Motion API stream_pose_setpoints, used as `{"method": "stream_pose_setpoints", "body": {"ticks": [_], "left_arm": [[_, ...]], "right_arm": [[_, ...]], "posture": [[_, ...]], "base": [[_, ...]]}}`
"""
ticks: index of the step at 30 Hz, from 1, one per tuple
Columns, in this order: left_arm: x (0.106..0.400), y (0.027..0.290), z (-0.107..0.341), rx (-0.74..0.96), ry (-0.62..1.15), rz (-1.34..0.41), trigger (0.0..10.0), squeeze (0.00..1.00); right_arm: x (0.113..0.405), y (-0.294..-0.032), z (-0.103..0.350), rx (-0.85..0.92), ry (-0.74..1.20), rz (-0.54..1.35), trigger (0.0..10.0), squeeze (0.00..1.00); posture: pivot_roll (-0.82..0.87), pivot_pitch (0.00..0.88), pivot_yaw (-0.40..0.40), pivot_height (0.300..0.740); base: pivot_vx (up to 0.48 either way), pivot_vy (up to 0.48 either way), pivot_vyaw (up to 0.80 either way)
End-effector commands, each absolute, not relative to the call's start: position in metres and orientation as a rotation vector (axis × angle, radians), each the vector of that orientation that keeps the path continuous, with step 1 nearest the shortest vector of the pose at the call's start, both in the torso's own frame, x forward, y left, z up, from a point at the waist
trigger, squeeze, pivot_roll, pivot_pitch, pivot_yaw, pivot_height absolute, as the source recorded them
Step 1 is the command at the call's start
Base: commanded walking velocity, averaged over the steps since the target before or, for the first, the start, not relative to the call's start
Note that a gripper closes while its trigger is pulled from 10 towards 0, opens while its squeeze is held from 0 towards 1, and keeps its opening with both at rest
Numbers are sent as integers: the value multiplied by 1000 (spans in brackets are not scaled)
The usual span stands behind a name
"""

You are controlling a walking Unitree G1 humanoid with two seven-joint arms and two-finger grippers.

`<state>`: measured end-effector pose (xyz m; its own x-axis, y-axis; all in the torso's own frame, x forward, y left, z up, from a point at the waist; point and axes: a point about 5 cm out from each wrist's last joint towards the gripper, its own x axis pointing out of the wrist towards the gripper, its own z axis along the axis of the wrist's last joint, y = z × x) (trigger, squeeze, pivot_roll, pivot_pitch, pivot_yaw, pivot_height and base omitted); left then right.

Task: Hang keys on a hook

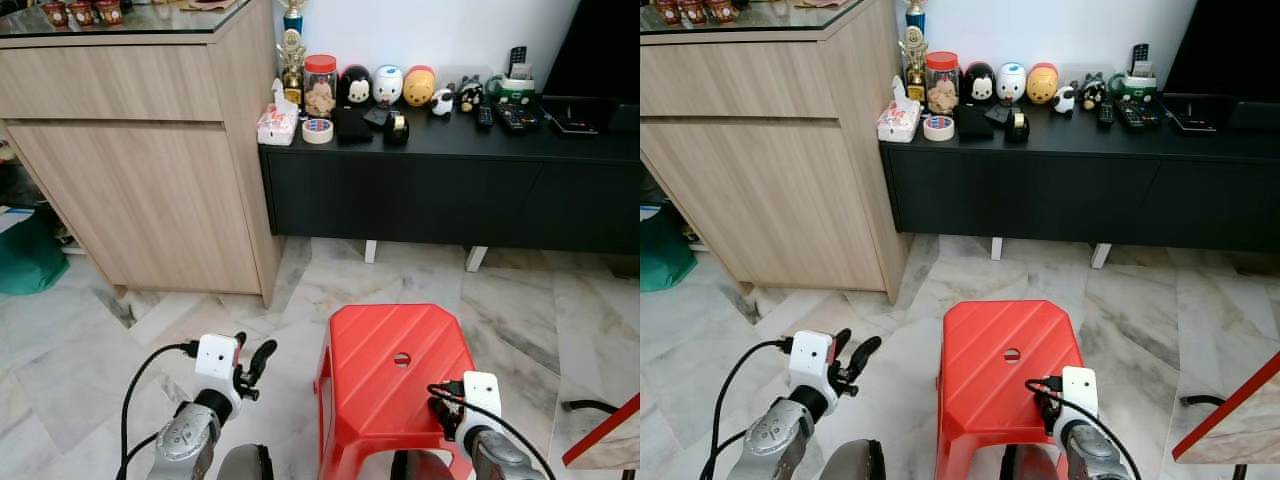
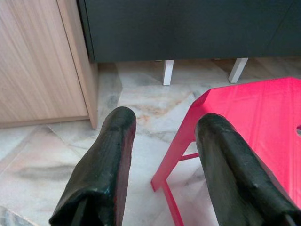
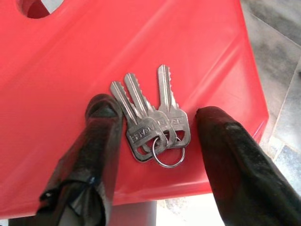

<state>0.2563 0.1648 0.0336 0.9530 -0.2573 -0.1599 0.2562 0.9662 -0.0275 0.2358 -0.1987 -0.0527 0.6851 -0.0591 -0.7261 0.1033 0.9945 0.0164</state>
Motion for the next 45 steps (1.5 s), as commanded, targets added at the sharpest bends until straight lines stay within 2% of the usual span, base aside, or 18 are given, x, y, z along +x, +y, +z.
{"method": "stream_pose_setpoints", "body": {"ticks": [1,28,45], "left_arm": [[256,164,35,10,168,-277,10000,0],[260,161,33,10,174,-273,10000,0],[263,159,32,7,169,-270,10000,0]], "right_arm": [[228,-198,-58,71,848,-101,0,0],[246,-192,-46,108,763,-81,0,0],[260,-194,-31,117,607,-81,0,0]], "posture": [[53,18,-11,613],[47,0,-22,613],[34,0,-35,613]], "base": [[0,0,0],[0,0,0],[0,0,0]]}}
